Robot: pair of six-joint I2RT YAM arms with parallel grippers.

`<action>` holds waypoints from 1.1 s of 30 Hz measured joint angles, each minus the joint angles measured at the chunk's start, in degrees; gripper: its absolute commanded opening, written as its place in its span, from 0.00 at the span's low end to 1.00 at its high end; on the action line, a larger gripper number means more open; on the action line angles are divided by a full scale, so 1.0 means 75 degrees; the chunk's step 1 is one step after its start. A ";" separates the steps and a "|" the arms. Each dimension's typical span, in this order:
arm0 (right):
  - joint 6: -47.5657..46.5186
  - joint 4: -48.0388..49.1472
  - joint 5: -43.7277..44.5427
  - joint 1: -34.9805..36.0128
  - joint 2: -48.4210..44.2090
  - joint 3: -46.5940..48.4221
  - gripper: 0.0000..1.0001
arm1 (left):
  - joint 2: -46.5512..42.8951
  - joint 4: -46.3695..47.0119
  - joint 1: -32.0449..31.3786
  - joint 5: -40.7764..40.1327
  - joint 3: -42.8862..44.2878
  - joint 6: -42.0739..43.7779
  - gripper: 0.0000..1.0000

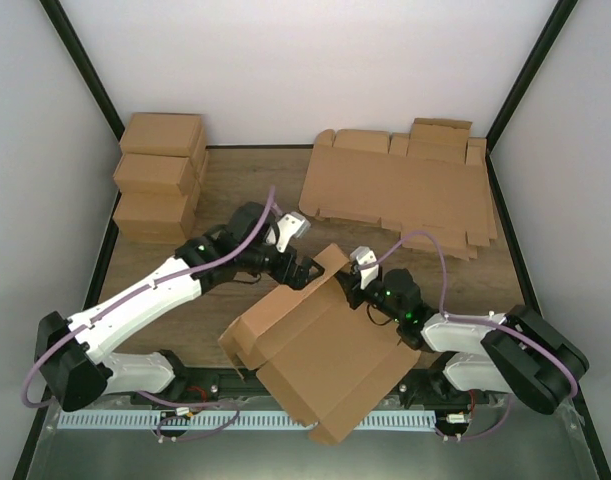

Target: Fold the paper box

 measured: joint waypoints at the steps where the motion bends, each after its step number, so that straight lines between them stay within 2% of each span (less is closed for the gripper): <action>1: -0.0015 0.0003 -0.0003 0.0000 0.0006 -0.0015 0.21 | -0.0023 0.0044 0.0122 0.0061 0.0000 -0.0070 1.00; 9: -0.0099 0.0204 -0.0020 0.0000 0.0184 -0.0032 0.20 | -0.0201 0.0504 0.1003 0.0481 -0.0041 -0.0592 1.00; 13: -0.0125 0.0347 -0.0047 0.0000 0.0297 -0.0032 0.20 | -0.0017 0.0548 0.1081 0.0455 -0.0047 -0.0702 1.00; 16: -0.0128 0.0434 -0.0085 0.0000 0.0367 -0.0032 0.20 | 0.0300 0.0667 0.1081 0.0659 -0.0047 -0.0775 0.94; 21: -0.0128 0.0557 -0.0152 0.0000 0.0460 -0.0032 0.21 | 0.0895 0.0807 0.1081 0.1008 -0.0047 -0.0825 0.78; 33: -0.0125 0.0813 -0.0216 -0.0006 0.0699 -0.0038 0.22 | 0.1577 0.1107 0.1081 0.1309 0.0082 -0.0833 0.72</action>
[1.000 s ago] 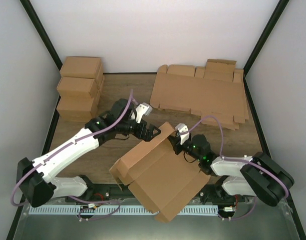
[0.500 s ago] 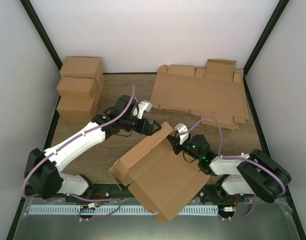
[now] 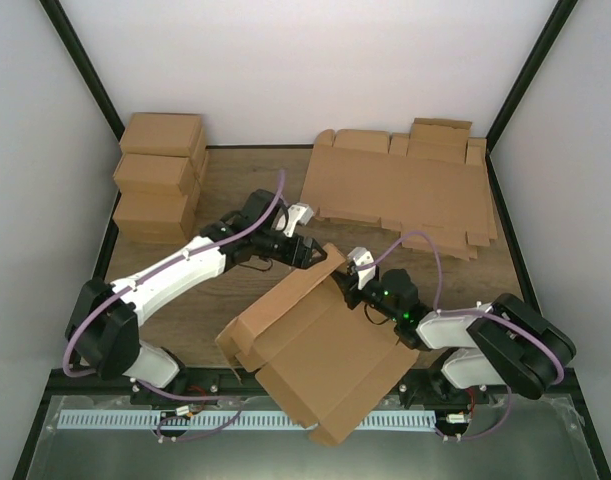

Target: Fold the paper box

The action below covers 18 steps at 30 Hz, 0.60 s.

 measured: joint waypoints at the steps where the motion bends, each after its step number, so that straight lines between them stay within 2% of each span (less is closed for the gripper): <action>1: 0.0000 0.0023 0.0000 0.0000 0.0020 0.0000 0.23 | 0.0055 0.0035 0.0000 0.0017 0.0038 -0.0003 0.71; 12: -0.0064 0.0755 0.0609 0.0207 0.0632 -0.0006 0.21 | 0.0490 0.0341 -0.0003 0.0073 0.0224 -0.0143 0.65; 18: -0.0192 0.1250 0.1443 0.0507 0.0988 -0.0003 0.07 | 0.0490 0.0341 -0.0003 0.0047 0.0230 -0.0143 0.65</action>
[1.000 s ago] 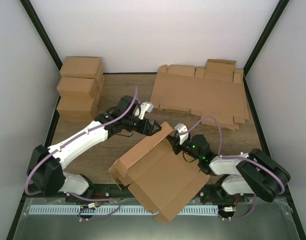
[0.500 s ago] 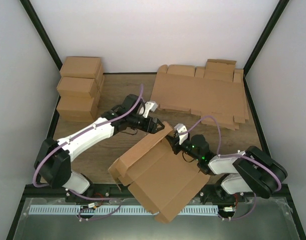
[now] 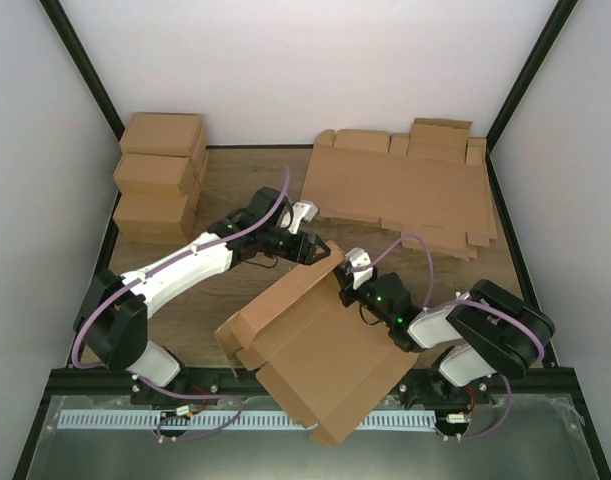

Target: Fold the paper box

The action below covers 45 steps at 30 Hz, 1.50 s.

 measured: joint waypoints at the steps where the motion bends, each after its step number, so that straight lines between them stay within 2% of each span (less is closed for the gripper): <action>1: -0.0009 0.0055 0.0160 0.0044 0.0050 0.0006 0.04 | 0.0000 0.0000 0.0000 -0.0003 0.0000 0.0000 0.65; 3: -0.0070 0.0117 0.0376 0.0105 0.0119 0.0023 0.01 | 0.0000 -0.0012 0.0000 -0.0015 0.0000 0.0000 0.65; 7: -0.0181 0.0207 0.0831 0.0312 0.0219 0.0050 0.01 | 0.0000 -0.0020 0.0003 -0.0067 0.0000 0.0000 0.65; 10: -0.0175 0.0216 0.1014 0.0382 0.0271 0.0090 0.13 | 0.0000 -0.0017 0.0003 -0.0111 0.0000 -0.0003 0.65; 13: -0.0157 0.0204 0.1081 0.0391 0.0286 0.0119 0.15 | 0.0000 -0.0009 0.0000 -0.0117 0.0000 -0.0012 0.65; 18: -0.0137 0.0198 0.1107 0.0391 0.0239 0.0137 0.29 | -0.0003 -0.0012 0.0000 -0.0125 0.0000 -0.0020 0.65; 23: -0.0125 0.0204 0.1005 0.0391 -0.0149 0.0108 0.33 | -0.0032 -0.0023 0.0000 -0.0154 -0.0015 -0.0023 0.65; 27: -0.0149 0.0224 0.0883 0.0391 -0.0536 -0.0012 0.29 | -0.0047 -0.0050 0.0000 -0.0181 -0.0015 -0.0020 0.65; 30: -0.0201 0.0233 0.0790 0.0391 -0.0761 -0.0076 0.18 | -0.0047 -0.0052 0.0000 -0.0178 -0.0015 -0.0020 0.65; 33: -0.0315 0.0248 0.0781 0.0391 -0.0831 -0.0087 0.13 | -0.0047 -0.0061 0.0000 -0.0175 -0.0015 -0.0015 0.65; 36: -0.0391 0.0262 0.0790 0.0391 -0.0813 -0.0085 0.02 | -0.0047 -0.0079 0.0000 -0.0160 -0.0015 -0.0009 0.65; 41: -0.0379 0.0431 0.0886 0.0388 -0.0618 -0.0017 0.01 | -0.0047 -0.0093 0.0023 -0.0166 -0.0015 -0.0003 0.65; 45: -0.0321 0.0513 0.0982 0.0393 -0.0449 0.0073 0.11 | -0.0061 -0.0082 0.0038 -0.0181 -0.0015 -0.0006 0.65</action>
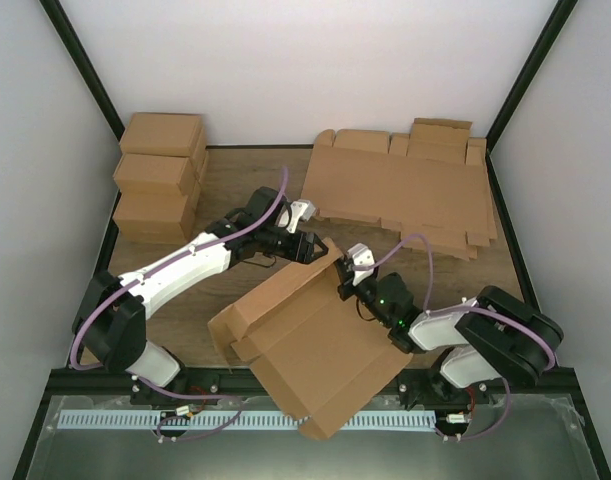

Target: Fold the paper box

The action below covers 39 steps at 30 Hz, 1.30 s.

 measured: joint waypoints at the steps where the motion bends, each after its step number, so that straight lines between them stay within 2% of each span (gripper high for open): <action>1: 0.0006 0.0023 0.0012 0.0000 0.0047 0.0026 0.15 | -0.0006 0.0000 0.0000 0.0000 0.0000 0.0000 0.65; 5: 0.0087 0.0050 0.0064 0.0000 0.0268 0.0096 0.28 | -0.0015 -0.0006 -0.0012 0.0017 -0.0012 0.0000 0.65; 10: 0.0224 0.0017 0.0125 0.0000 0.0568 0.0096 0.32 | -0.0017 -0.0012 -0.0023 0.0026 -0.0015 0.0000 0.65; 12: 0.0289 0.0020 0.0146 0.0000 0.0694 0.0093 0.30 | -0.0020 -0.0012 -0.0023 0.0023 -0.0017 0.0000 0.65; 19: 0.0423 0.0114 0.0248 0.0000 0.1172 0.0105 0.01 | -0.0026 0.0000 -0.0023 0.0020 -0.0035 -0.0003 0.65; 25: 0.0539 0.0259 0.0458 0.0047 0.1411 0.0230 0.01 | -0.0026 0.0035 -0.0020 -0.0009 -0.0044 -0.0020 0.66; 29: 0.0592 0.0245 0.0568 0.0047 0.1475 0.0303 0.01 | -0.0041 0.0058 -0.0023 0.0003 -0.0070 -0.0050 0.71; 35: 0.0726 0.0216 0.0650 0.0047 0.1539 0.0370 0.14 | -0.0187 0.0093 -0.0023 0.0058 -0.0219 -0.0146 0.71; 39: 0.0877 0.0210 0.0685 0.0047 0.1740 0.0405 0.15 | -0.0192 0.0090 -0.0023 0.0050 -0.0274 -0.0149 0.71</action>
